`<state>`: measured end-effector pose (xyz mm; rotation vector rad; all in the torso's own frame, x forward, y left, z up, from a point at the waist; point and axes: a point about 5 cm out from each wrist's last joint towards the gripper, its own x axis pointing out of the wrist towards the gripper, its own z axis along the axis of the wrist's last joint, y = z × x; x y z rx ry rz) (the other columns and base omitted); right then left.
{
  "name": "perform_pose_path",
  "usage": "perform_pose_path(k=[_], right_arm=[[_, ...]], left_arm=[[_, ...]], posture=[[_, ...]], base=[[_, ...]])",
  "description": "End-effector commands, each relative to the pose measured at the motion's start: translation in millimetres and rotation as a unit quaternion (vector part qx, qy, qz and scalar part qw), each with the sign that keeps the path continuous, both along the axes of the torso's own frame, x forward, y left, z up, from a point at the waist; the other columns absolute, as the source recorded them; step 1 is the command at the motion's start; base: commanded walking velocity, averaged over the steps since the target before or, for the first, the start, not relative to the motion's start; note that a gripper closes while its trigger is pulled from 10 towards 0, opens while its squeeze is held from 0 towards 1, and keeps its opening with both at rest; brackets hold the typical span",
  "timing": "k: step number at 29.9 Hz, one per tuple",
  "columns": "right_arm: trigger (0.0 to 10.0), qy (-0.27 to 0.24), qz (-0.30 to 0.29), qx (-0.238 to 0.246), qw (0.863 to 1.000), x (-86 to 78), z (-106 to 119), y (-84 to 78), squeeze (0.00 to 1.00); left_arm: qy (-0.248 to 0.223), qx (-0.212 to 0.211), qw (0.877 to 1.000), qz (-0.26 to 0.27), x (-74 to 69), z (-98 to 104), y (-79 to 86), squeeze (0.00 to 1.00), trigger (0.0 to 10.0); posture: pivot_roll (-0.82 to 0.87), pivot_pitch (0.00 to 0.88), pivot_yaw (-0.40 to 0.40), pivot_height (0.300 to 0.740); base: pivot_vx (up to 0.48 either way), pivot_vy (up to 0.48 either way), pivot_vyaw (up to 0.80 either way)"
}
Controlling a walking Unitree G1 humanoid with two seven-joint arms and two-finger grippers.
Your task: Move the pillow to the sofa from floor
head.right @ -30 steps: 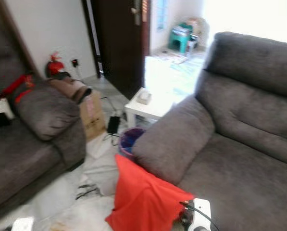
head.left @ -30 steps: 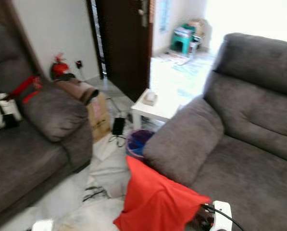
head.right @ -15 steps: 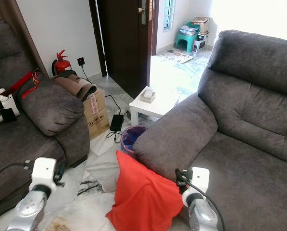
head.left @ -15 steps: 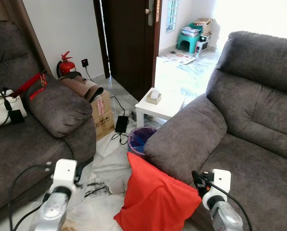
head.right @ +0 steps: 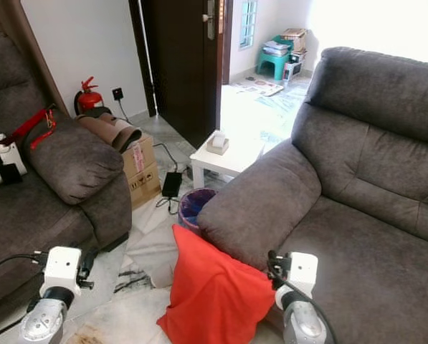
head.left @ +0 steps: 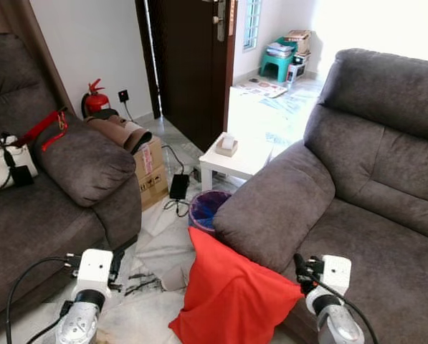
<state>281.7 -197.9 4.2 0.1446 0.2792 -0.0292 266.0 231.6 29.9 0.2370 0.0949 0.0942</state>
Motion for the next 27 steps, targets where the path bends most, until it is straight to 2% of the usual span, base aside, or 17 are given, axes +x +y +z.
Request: perform_pose_path(k=[1,6,18,21,23,27], right_arm=[[10.0,-0.001,0.0,0.002,1.0,1.5,1,0.2,0.0],[10.0,-0.02,-0.002,0.0,1.0,1.7,5,-0.5,0.0],[10.0,-0.019,-0.011,0.005,1.0,0.8,4,-2.8,0.0],[10.0,0.006,-0.007,0.005,1.0,1.8,1,-2.0,0.0],[10.0,-0.005,-0.002,0.009,1.0,1.9,2,-0.2,0.0],[10.0,-0.014,-0.01,0.008,1.0,1.2,3,-1.8,0.0]], left_arm=[[-0.001,-0.002,1.0,-0.002,3.0,3,1.6,0.0,10.0],[0.0,0.001,1.0,-0.016,5.7,4,-5.4,0.0,10.0],[0.006,0.0,1.0,-0.016,5.8,2,-5.5,0.0,10.0],[0.015,0.003,1.0,-0.016,5.8,0,-6.7,0.0,10.0],[0.013,-0.002,1.0,-0.017,5.8,0,-8.4,0.0,10.0],[0.012,-0.004,1.0,-0.019,5.9,0,-10.2,0.0,10.0]], posture=[[0.09,0.0,0.036,0.711],[0.09,0.0,0.036,0.707],[0.09,0.0,0.038,0.707],[0.09,0.0,0.034,0.707],[0.09,0.0,0.033,0.692],[0.09,0.0,0.031,0.692]], base=[[0.0,0.0,0.0],[0.0,0.0,0.0],[0.0,0.0,0.0],[0.0,0.0,0.0],[0.0,0.0,0.0],[0.0,0.0,0.0]])
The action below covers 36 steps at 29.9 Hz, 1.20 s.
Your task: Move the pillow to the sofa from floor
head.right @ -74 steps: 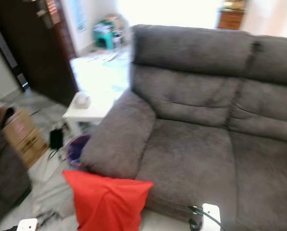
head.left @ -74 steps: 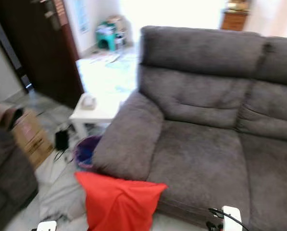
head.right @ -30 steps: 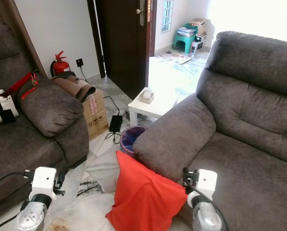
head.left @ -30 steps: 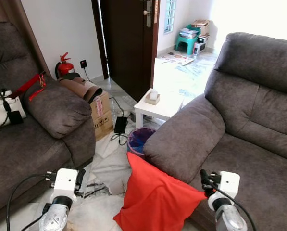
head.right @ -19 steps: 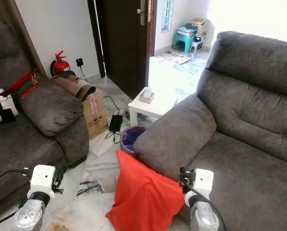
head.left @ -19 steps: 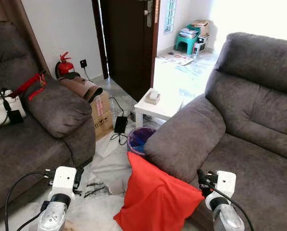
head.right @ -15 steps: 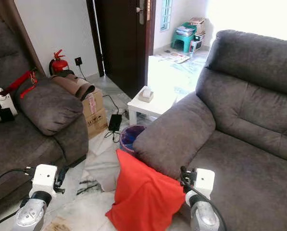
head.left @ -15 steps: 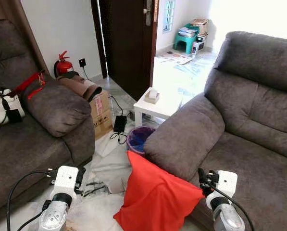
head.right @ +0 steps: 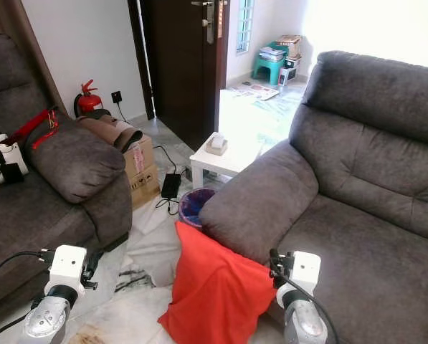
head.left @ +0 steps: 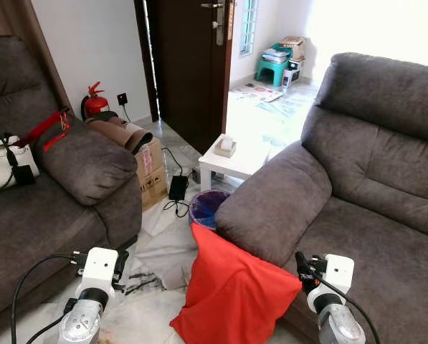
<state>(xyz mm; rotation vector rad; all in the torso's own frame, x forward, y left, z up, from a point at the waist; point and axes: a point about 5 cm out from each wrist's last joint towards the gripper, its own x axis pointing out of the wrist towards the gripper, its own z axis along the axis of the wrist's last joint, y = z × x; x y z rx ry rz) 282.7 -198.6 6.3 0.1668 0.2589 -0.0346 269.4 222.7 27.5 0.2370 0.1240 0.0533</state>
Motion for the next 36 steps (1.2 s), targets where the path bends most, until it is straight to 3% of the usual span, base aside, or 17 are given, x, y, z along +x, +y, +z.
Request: perform_pose_path(k=[1,11,16,36], right_arm=[[10.0,-0.002,-0.005,-0.006,1.0,0.1,1,-1.4,0.0],[10.0,0.014,0.007,0.001,1.0,1.9,-1,3.6,0.0],[10.0,0.006,0.011,0.006,1.0,2.8,0,6.3,0.0],[10.0,0.015,0.005,0.014,1.0,-1.3,-5,9.9,0.0]], left_arm=[[-0.005,-0.003,1.0,0.0,2.5,3,-1.4,0.0,10.0],[-0.005,-0.004,1.0,0.006,1.2,2,-1.3,0.0,10.0],[-0.005,-0.004,1.0,0.008,0.1,2,-0.1,0.0,10.0],[0.009,0.005,1.0,0.005,3.0,3,3.3,0.0,10.0]], posture=[[0.09,0.0,0.031,0.692],[0.11,0.0,0.025,0.692],[0.11,0.0,0.025,0.657],[0.1,0.0,0.056,0.657]], base=[[0.0,0.0,0.0],[0.0,0.0,0.0],[0.0,0.0,0.0],[0.0,0.0,0.0]])
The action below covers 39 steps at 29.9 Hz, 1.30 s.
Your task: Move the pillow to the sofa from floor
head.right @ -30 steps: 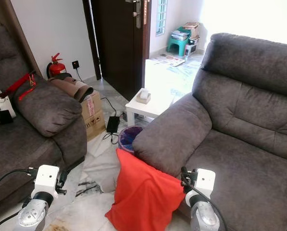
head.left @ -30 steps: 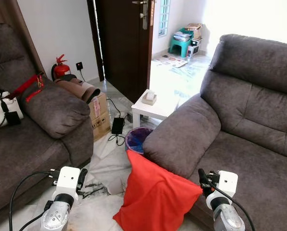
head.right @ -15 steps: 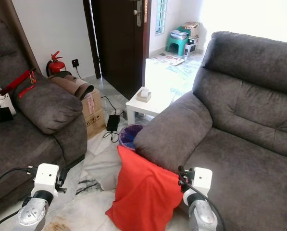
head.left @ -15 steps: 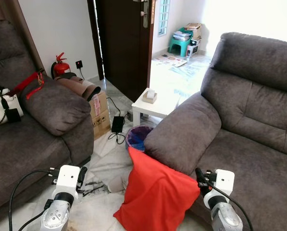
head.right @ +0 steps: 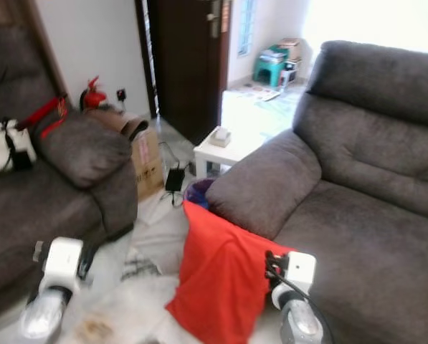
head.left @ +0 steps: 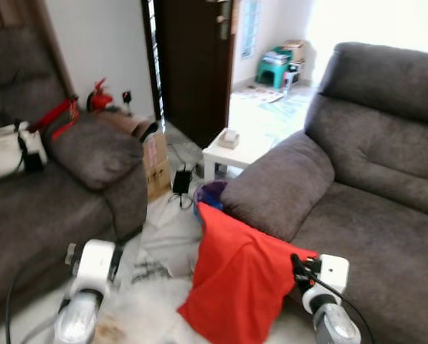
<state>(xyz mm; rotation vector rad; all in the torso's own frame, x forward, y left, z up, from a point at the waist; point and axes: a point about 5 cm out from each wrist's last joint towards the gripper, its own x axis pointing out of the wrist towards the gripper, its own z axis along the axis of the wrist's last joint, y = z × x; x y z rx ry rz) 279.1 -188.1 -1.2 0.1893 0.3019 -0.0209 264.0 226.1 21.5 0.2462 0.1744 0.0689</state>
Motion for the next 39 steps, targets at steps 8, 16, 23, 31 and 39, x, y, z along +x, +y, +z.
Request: perform_pose_path(k=[8,16,23,31,39], right_arm=[[10.0,0.0,-0.003,0.002,1.0,-0.5,0,0.9,0.0],[10.0,0.002,-0.014,-0.003,1.0,-1.0,-1,-2.3,0.0],[10.0,-0.013,-0.029,0.0,1.0,5.0,6,-7.2,0.0],[10.0,-0.013,-0.023,-0.01,1.0,6.3,8,-9.6,0.0],[10.0,-0.009,-0.023,-0.012,1.0,5.3,6,-9.7,0.0]], left_arm=[[-0.007,-0.004,1.0,-0.006,7.8,7,1.3,0.0,10.0],[0.018,-0.016,1.0,0.004,-0.3,-4,4.0,0.0,10.0],[0.046,-0.056,0.996,0.049,-6.7,-15,14.1,0.0,10.0],[0.04,-0.046,0.998,0.029,-3.4,-12,8.9,0.0,10.0],[0.041,-0.043,0.998,0.023,-1.8,-12,9.3,0.0,10.0]], posture=[[0.11,0.0,0.059,0.657],[0.12,0.0,0.06,0.657],[0.12,0.0,0.054,0.657],[0.11,0.0,0.051,0.657],[0.11,0.0,0.055,0.657]], base=[[0.0,0.0,0.0],[0.0,0.0,0.0],[0.259,0.0,0.0],[0.287,0.0,0.0],[0.344,0.0,0.0]])
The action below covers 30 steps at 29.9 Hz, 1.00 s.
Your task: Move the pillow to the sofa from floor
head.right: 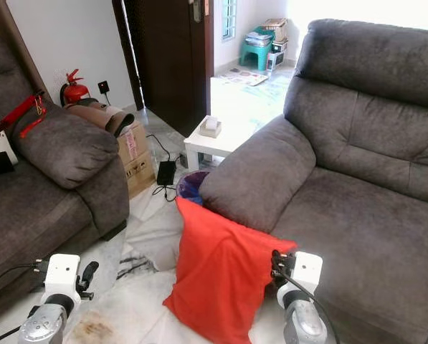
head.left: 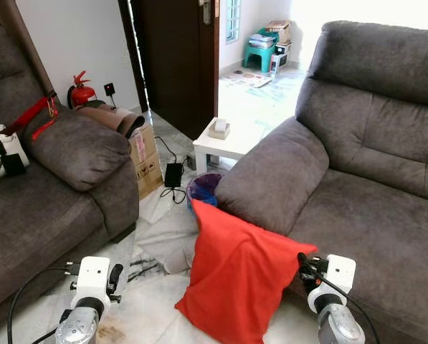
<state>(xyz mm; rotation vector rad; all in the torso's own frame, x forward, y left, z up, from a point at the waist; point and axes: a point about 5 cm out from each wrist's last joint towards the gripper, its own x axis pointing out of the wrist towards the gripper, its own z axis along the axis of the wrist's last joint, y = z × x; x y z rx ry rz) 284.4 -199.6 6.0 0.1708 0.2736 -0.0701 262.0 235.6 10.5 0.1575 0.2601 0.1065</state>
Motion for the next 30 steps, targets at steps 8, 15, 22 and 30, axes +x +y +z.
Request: perform_pose_path(k=[8,15,22,30], right_arm=[[10.0,0.009,0.004,-0.002,1.0,0.6,-2,4.0,0.0],[10.0,0.014,0.004,-0.006,1.0,1.6,-2,2.6,0.0],[10.0,0.052,0.031,-0.03,0.998,1.3,-6,0.1,0.0],[10.0,0.093,0.184,-0.116,0.972,9.1,-1,1.8,1.0]], left_arm=[[0.0,0.003,1.0,-0.007,0.5,1,2.2,0.0,10.0],[0.0,0.004,1.0,-0.005,1.1,1,2.7,0.0,10.0],[0.007,-0.014,1.0,0.004,-0.3,-1,3.8,0.0,10.0],[0.008,-0.006,1.0,0.009,-11.6,-2,15.9,0.0,10.0]], posture=[[0.12,0.0,0.055,0.657],[0.12,0.0,0.054,0.657],[0.14,0.0,0.065,0.657],[0.17,0.033,0.075,0.657]], base=[[0.377,0.0,0.0],[0.382,0.0,0.0],[0.164,0.0,0.0],[0.0,0.0,0.0]])
